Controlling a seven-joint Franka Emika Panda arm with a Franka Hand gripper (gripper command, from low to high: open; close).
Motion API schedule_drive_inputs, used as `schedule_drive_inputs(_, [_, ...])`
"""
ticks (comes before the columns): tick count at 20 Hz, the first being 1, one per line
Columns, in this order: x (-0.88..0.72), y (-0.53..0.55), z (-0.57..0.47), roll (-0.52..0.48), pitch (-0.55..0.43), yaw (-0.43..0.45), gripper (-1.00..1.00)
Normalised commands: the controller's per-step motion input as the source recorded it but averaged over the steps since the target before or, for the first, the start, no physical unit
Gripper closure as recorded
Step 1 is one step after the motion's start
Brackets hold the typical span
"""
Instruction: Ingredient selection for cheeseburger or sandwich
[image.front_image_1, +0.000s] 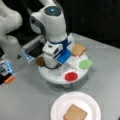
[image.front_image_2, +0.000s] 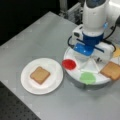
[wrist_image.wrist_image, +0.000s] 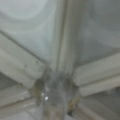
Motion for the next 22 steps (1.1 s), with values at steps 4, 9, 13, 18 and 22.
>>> schedule_drive_inputs(4, [-0.14,0.04,-0.16,0.016,-0.109,0.155,-1.0])
schedule_drive_inputs(9, [-0.11,0.07,-0.17,0.009,-0.141,0.185,-1.0])
schedule_drive_inputs(13, [-0.09,0.09,-0.16,0.062,-0.176,0.202,-1.0])
schedule_drive_inputs(18, [-0.08,0.07,-0.17,0.152,-0.149,0.292,-1.0])
schedule_drive_inputs(22, [-0.07,0.05,-0.12,0.158,-0.042,0.571,-1.0])
